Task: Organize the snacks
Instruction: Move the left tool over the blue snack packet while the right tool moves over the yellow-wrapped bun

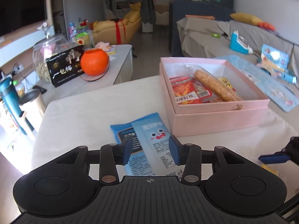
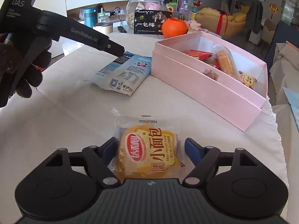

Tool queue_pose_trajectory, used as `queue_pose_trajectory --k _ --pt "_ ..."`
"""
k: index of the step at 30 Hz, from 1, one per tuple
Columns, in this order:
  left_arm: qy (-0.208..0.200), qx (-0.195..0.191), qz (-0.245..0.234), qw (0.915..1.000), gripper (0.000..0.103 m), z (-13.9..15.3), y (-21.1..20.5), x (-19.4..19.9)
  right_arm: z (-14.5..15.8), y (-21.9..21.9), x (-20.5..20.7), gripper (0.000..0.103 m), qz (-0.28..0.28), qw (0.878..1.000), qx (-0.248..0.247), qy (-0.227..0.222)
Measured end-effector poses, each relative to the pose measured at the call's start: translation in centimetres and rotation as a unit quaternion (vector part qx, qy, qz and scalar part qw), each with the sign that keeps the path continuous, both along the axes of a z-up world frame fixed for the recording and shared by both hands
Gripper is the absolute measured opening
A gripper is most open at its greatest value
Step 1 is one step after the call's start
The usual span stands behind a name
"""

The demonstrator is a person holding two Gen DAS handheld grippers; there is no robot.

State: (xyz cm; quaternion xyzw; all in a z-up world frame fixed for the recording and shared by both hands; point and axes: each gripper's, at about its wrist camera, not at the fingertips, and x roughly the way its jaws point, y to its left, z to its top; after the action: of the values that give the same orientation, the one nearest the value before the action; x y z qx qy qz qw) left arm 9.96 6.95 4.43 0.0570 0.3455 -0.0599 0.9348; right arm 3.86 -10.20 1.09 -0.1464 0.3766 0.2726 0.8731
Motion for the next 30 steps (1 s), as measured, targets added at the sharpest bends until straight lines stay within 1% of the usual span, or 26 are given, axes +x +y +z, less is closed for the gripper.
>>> queue_pose_trajectory --k 2,3,4,5,7,8,11,14,15,18,20,22,25,27,28,29,30 --pt "0.007 0.041 -0.002 0.9991 0.05 -1.0 -1.6 0.8 -0.1 -1.2 0.3 0.081 -0.014 1.0 0.012 0.005" --pt "0.01 0.068 0.001 0.9976 0.05 -1.8 -2.2 1.1 -0.2 -1.9 0.5 0.083 -0.024 0.999 0.02 0.009" --pt "0.01 0.081 0.004 0.9967 0.05 -2.2 -2.5 1.3 -0.3 -2.6 0.7 0.084 -0.034 0.999 0.027 0.011" --pt "0.004 0.082 0.006 0.9966 0.05 -2.4 -2.5 1.3 -0.4 -3.3 0.8 0.086 -0.043 0.998 0.033 0.01" --pt "0.008 0.072 0.005 0.9974 0.046 -2.4 -2.2 1.4 -0.7 -4.3 0.7 0.086 -0.049 0.998 0.042 -0.001" --pt "0.012 0.067 0.004 0.9977 0.046 -2.4 -2.0 1.5 -0.8 -4.5 0.5 0.087 -0.047 0.998 0.046 -0.005" --pt "0.021 0.054 0.0 0.9983 0.046 -2.3 -1.3 1.8 -0.9 -4.4 0.4 0.089 -0.045 0.998 0.045 -0.011" --pt "0.033 0.031 0.008 0.9989 0.045 -2.0 -0.8 2.3 -1.0 -4.5 0.5 0.091 -0.047 0.998 0.047 -0.009" --pt "0.035 0.028 0.008 0.999 0.045 -2.0 -0.8 2.3 -1.0 -4.5 0.4 0.091 -0.048 0.998 0.047 -0.009" --pt "0.033 0.033 0.007 0.9989 0.045 -2.0 -0.9 2.2 -1.1 -4.3 0.5 0.092 -0.051 0.998 0.045 -0.011" --pt "0.027 0.046 0.0 0.9986 0.046 -2.1 -1.1 2.0 -1.1 -4.2 0.6 0.092 -0.051 0.998 0.045 -0.01" --pt "0.023 0.072 -0.004 0.9972 0.05 -2.1 -1.2 1.8 -1.1 -4.2 0.6 0.092 -0.052 0.998 0.045 -0.01" --pt "0.017 0.111 0.001 0.9936 0.05 -2.1 -0.4 1.4 -1.1 -4.2 0.5 0.092 -0.053 0.997 0.045 -0.011" --pt "0.015 0.137 0.017 0.9903 0.05 -2.1 0.7 1.4 -1.2 -4.2 0.5 0.092 -0.054 0.997 0.045 -0.011" --pt "0.017 0.137 0.025 0.9901 0.05 -2.0 1.4 1.4 -1.2 -4.2 0.5 0.093 -0.054 0.997 0.045 -0.011" --pt "0.016 0.118 0.034 0.9923 0.05 -1.6 2.3 1.5 -1.2 -4.2 0.5 0.093 -0.054 0.997 0.046 -0.011" --pt "0.014 0.085 0.042 0.9954 0.048 -1.1 3.2 1.5 -1.2 -4.2 0.5 0.093 -0.054 0.997 0.046 -0.011"
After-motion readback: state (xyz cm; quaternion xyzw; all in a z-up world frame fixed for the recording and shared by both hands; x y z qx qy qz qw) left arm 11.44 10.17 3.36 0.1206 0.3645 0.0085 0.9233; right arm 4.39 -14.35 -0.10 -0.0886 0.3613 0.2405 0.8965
